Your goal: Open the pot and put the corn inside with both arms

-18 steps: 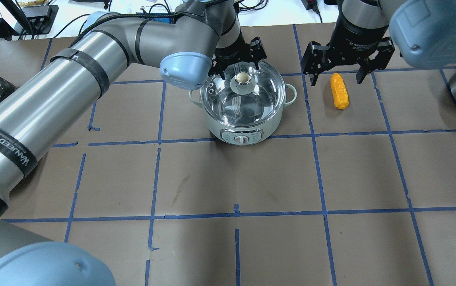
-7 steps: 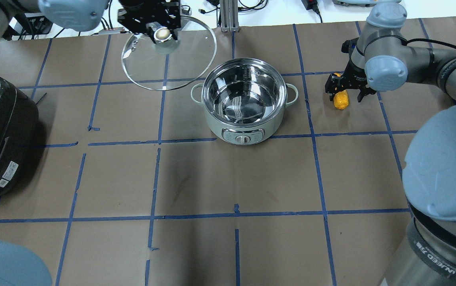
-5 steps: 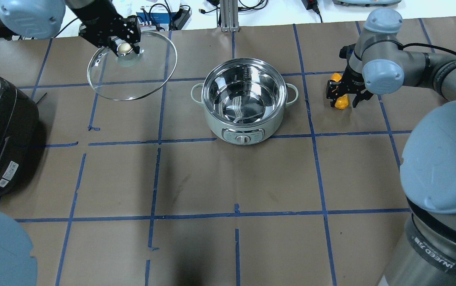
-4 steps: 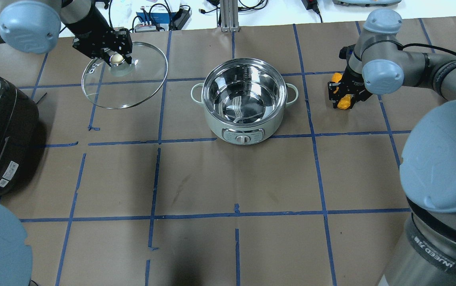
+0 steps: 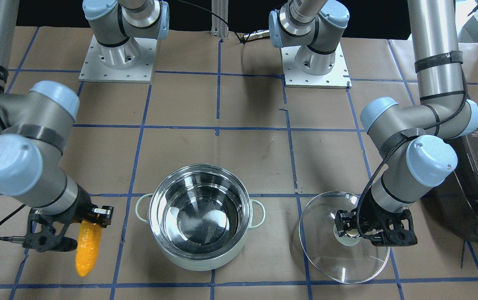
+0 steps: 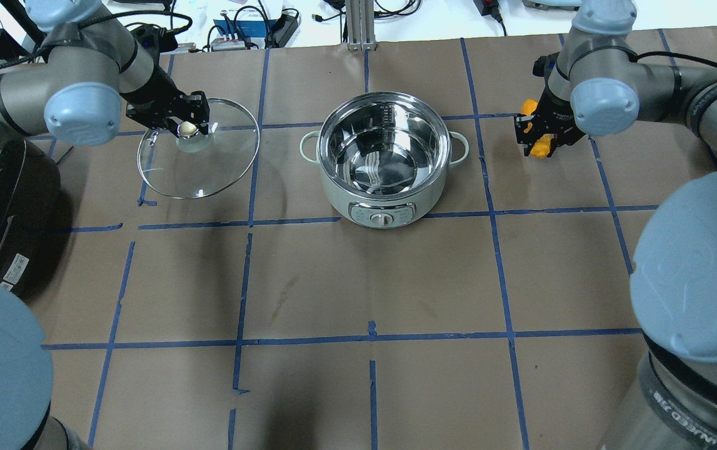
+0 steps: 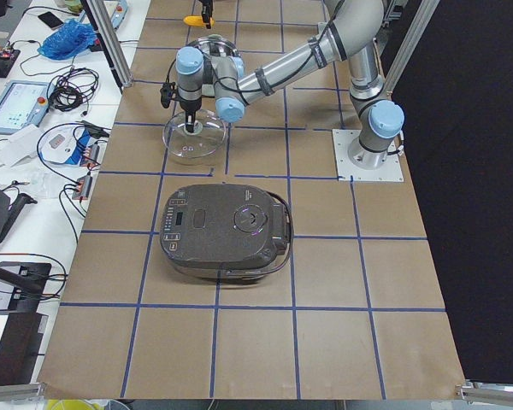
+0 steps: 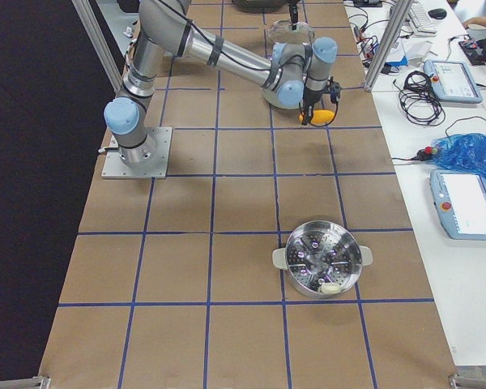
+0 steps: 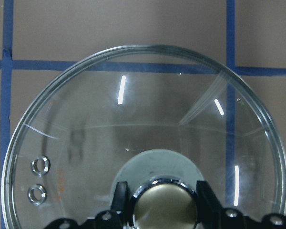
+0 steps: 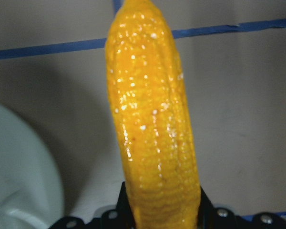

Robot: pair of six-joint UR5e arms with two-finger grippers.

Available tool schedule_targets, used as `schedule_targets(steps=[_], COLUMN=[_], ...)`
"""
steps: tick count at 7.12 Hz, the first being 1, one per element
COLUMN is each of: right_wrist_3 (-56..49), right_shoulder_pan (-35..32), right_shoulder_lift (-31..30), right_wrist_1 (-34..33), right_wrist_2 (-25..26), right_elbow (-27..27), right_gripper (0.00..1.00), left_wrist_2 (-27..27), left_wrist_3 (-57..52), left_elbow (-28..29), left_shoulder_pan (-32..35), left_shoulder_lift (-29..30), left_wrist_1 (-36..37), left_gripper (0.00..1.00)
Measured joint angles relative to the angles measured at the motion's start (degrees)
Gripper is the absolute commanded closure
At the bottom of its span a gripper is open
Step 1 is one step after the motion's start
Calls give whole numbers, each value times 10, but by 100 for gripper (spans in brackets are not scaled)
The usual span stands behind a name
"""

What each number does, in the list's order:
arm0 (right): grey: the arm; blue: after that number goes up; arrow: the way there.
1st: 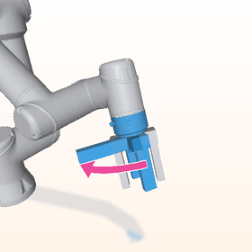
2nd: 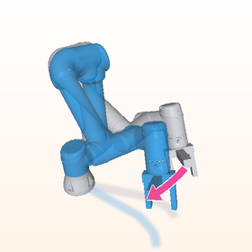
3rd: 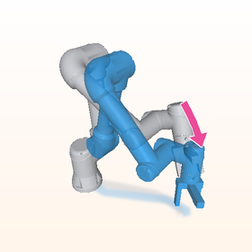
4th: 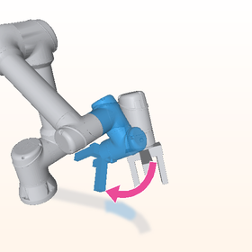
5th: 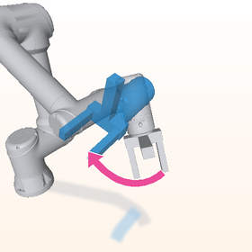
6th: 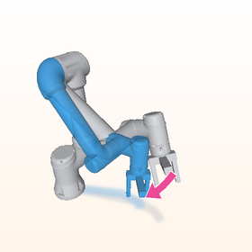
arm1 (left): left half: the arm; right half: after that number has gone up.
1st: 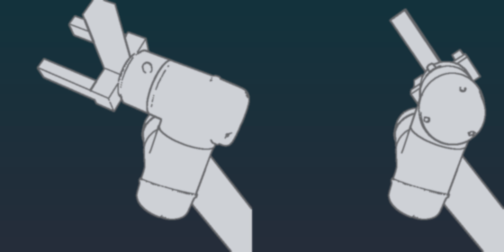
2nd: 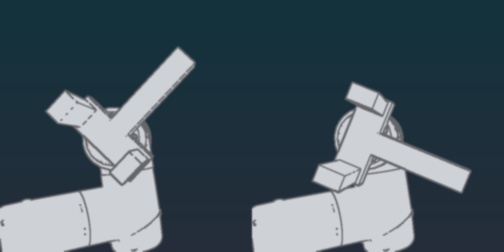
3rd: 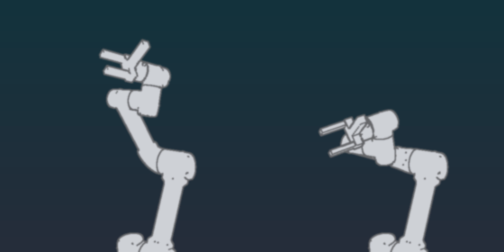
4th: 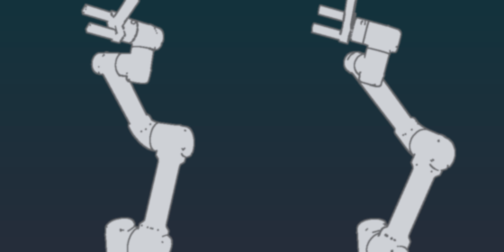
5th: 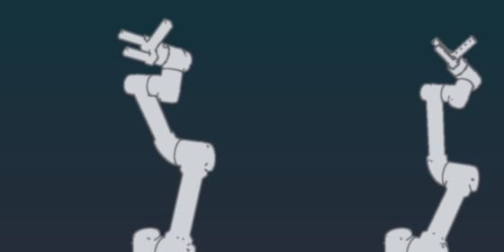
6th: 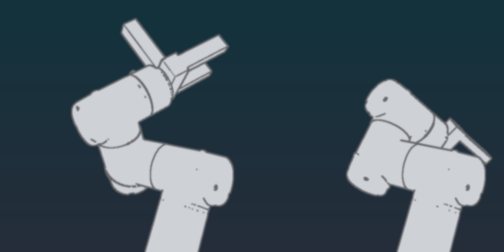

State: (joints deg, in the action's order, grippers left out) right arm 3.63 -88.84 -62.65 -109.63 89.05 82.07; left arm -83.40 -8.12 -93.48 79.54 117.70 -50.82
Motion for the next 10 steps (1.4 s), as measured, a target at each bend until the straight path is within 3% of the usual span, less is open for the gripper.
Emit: schedule_targets(steps=[1,3,6,8,9,10], right_wrist_3=[39,108,163,165,166,166], right_shoulder_pan=[-55,-152,-215,-218,-218,-218], right_shoulder_lift=[-14,-18,25,50,56,59], right_wrist_1=[23,21,-38,-57,-71,-90], right_wrist_2=[-5,14,62,69,70,70], right_elbow=[-25,-39,-30,-18,-6,9], right_gripper=[86,86,83,64,19,5], left_wrist_2=[0,-5,-35,-52,-68,-77], left_wrist_3=[0,0,0,2,3,5], left_elbow=[-3,-5,3,11,16,26], left_shoulder_pan=[-2,-4,-8,-5,0,6], left_shoulder_lift=[7,18,6,-63,-117,-173], left_wrist_1=[13,33,10,-96,-174,-259], left_gripper=[76,0,0,0,0,0])
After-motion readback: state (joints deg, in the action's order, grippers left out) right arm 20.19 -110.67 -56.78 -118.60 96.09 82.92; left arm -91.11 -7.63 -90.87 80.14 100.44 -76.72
